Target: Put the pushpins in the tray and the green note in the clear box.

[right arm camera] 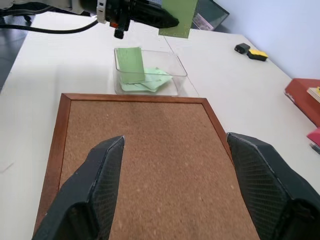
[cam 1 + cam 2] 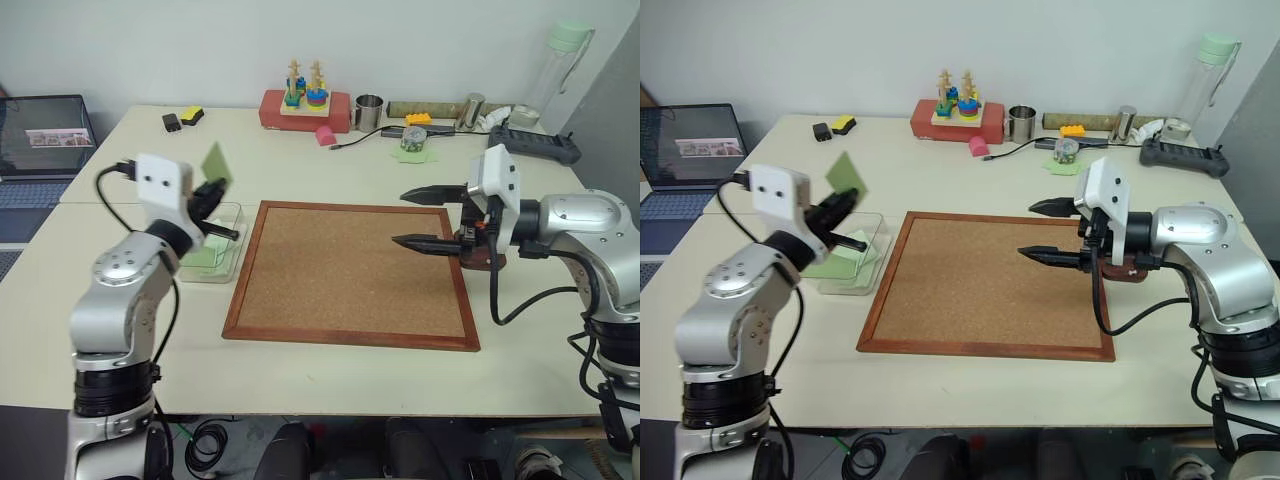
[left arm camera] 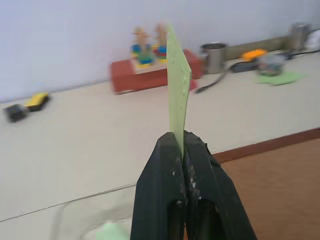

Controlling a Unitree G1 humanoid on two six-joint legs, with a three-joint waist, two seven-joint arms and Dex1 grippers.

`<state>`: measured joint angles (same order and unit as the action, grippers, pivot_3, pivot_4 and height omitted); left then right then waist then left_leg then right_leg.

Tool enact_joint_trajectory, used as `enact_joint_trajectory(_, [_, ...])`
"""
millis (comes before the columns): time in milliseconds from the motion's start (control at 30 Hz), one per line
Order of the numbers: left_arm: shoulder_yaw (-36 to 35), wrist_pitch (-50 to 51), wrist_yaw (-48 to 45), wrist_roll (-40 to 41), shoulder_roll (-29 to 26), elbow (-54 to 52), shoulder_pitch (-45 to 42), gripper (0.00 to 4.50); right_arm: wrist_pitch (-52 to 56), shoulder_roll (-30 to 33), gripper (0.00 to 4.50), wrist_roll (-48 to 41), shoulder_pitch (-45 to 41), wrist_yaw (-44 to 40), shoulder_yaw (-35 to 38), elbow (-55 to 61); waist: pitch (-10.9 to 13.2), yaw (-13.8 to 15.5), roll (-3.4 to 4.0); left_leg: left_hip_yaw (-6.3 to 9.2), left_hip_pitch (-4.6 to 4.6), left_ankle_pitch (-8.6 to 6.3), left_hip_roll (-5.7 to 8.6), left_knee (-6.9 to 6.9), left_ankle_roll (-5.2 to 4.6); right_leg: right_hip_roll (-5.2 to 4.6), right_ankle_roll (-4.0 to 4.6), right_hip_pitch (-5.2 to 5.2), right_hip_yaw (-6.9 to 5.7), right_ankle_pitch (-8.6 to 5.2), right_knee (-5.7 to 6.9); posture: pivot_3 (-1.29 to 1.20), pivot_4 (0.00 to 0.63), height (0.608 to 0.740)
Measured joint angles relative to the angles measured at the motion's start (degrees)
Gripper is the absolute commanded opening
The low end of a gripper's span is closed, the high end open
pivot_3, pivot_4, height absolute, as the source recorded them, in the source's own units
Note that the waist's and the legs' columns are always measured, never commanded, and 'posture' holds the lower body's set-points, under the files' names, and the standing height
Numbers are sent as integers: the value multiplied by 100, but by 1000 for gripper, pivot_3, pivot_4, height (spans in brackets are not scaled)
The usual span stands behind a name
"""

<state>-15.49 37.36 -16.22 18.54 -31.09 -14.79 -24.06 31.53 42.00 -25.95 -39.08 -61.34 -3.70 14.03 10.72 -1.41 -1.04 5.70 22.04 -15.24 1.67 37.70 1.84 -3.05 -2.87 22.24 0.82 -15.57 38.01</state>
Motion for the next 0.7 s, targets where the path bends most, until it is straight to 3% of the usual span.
enact_joint_trajectory(200, [-47, 212, 334, -279, -17, 258, 316, 0, -75, -80, 3395, 24, -16, -59, -167, -142, 0, 20, 0, 3, 8, -1, 1, 0, 1, -5, 0, 6, -2, 0, -1, 0, 150, 740])
enact_joint_trajectory(267, [-48, 212, 406, -326, -16, 310, 335, 198, -82, -97, 3410, 24, -20, -69, -200, -144, 0, 20, 0, 4, 7, -1, 0, 0, 1, -5, 1, 6, -1, 0, 0, 0, 150, 740])
enact_joint_trajectory(700, [-55, 67, 527, -465, -25, 477, 449, 2452, -227, -105, 3411, 216, -15, -117, -218, -160, 0, 17, 0, 4, 8, -1, -1, 0, 2, -9, 1, 7, -1, 1, 1, 0, 150, 740])
